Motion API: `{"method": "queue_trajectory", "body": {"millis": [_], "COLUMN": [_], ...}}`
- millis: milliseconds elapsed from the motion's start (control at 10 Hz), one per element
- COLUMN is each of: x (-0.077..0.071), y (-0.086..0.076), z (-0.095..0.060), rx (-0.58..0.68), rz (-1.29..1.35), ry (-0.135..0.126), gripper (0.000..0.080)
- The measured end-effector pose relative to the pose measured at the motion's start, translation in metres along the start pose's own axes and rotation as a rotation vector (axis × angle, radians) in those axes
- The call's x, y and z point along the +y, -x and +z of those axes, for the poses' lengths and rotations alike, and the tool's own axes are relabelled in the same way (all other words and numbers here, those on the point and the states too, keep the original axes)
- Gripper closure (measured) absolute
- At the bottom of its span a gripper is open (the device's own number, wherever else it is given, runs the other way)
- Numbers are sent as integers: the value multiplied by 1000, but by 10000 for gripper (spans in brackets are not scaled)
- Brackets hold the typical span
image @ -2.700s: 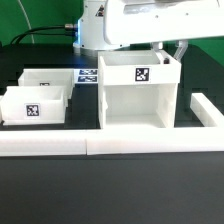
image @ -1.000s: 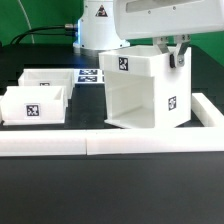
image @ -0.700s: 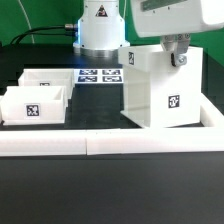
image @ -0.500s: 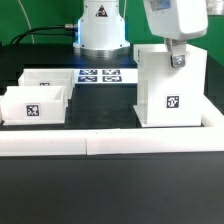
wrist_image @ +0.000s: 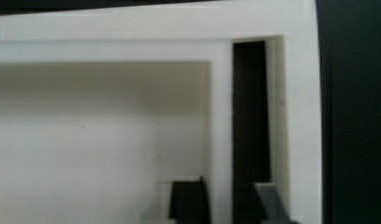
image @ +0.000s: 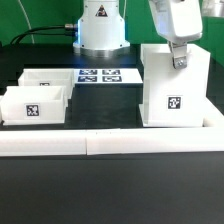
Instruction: Assemble drawer
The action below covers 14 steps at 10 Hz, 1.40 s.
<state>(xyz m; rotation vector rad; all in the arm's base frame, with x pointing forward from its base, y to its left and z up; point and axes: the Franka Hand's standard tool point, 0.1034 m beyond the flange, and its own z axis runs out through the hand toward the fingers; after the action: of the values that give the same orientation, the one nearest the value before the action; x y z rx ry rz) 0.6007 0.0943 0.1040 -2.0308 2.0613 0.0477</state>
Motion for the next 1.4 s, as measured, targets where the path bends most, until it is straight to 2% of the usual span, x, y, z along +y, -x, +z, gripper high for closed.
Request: {"method": "queue_trajectory", "body": {"millis": [300,500,900,1200,1400], "x": [-19,-36,-43,-46,-46], "y": [3,5,4,6,6], "z": [5,6,8,11,10], "rx": [-15,-19,-19,-25,-25], "rz": [-90,-86,-70,-64,-64], "ry": [9,-5,-10,8,8], "gripper": [762,761,761,761,761]}}
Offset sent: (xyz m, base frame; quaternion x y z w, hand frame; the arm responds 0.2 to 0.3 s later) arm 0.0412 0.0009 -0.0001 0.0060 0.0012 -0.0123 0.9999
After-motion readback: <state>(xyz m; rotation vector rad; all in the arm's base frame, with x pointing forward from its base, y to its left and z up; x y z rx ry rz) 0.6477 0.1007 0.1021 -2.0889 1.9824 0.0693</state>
